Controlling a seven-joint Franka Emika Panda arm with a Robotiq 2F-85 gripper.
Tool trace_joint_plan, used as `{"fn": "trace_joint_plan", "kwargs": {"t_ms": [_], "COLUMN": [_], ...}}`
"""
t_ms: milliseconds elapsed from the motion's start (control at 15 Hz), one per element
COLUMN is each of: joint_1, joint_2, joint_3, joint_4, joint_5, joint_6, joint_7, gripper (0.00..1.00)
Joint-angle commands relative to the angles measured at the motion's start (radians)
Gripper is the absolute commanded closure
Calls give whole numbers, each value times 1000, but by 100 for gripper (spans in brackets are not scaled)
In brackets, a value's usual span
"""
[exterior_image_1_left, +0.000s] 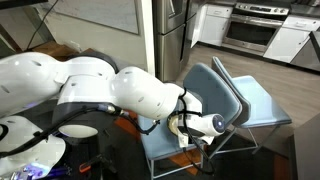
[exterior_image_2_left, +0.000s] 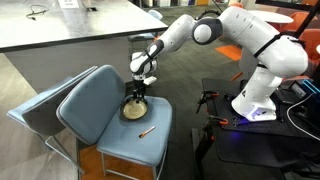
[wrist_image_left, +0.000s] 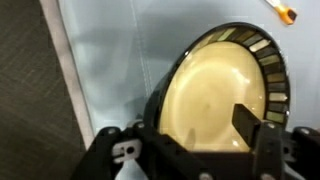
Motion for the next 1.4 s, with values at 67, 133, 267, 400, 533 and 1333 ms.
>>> {"fn": "trace_joint_plan", "kwargs": {"t_ms": [67,133,267,400,533,1333], "joint_1": [8,8,11,12,15,-12], "joint_2": [37,41,49,53,55,-2], "joint_3": [-12,-15,-22,-24,-26,-7], "joint_4": [71,75,84,89,92,-9], "joint_5": [2,1,-3,-6,-9,-25], "joint_6": [-61,-62,-65,-61,-59,-29], "joint_7": [-4,-3,0,-1,1,-98], "gripper": [55,62,77,92,100,98]}}
